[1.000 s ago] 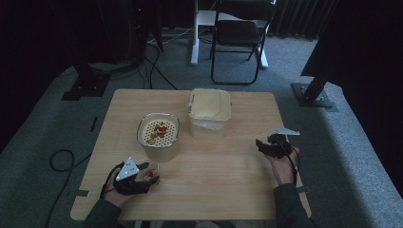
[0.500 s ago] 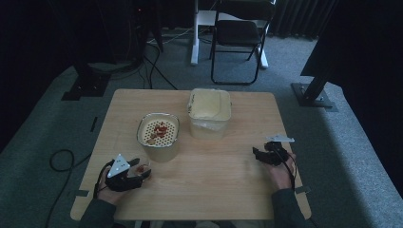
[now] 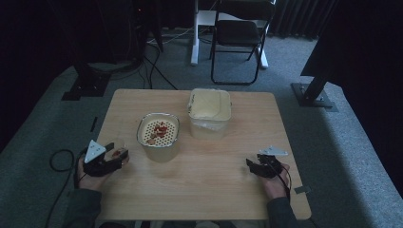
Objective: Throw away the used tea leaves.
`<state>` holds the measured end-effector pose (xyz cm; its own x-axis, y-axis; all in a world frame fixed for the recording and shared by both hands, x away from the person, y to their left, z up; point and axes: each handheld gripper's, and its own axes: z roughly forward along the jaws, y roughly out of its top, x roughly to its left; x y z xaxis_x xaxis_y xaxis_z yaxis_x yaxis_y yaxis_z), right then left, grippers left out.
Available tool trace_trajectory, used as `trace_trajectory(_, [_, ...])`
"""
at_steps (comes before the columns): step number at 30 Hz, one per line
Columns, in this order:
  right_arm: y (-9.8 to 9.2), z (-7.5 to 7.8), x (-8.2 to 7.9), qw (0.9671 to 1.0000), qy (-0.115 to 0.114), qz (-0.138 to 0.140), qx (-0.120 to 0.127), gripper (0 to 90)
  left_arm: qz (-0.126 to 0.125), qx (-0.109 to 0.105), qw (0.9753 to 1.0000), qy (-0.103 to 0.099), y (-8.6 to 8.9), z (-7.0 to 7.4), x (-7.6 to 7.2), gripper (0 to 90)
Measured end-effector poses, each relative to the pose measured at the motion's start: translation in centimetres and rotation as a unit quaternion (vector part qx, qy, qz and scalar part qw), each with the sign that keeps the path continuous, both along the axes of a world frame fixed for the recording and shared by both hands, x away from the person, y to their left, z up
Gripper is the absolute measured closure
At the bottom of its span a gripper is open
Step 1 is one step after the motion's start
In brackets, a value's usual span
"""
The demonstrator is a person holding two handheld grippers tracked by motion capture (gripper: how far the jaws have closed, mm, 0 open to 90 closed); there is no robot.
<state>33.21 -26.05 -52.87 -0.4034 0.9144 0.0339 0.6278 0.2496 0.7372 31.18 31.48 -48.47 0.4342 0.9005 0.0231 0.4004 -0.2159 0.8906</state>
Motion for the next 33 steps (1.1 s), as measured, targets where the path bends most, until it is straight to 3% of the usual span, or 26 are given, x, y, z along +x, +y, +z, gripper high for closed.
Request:
trace_trajectory(5, [0.3,0.1,-0.7,0.9999,-0.009,0.008,0.002,43.2,0.024,0.011,0.9996,-0.010,0.7,1.1,2.2,32.7])
trace_trajectory(11, [0.7,-0.7,-1.4,0.9999,-0.002,0.016,-0.004,43.1,0.052,0.020,0.9984,-0.010,1.2,1.6,4.7,32.7])
trace_trajectory(19, [1.5,-1.3,-2.1,0.9994,-0.001,0.030,-0.017,42.5,0.064,0.035,0.9973,-0.009,1.0,2.5,6.8,32.7])
trace_trajectory(33, [1.1,-1.8,-2.1,0.9997,-0.003,0.018,-0.015,41.0,0.047,0.027,0.9976,-0.042,-0.5,8.4,9.8,32.7])
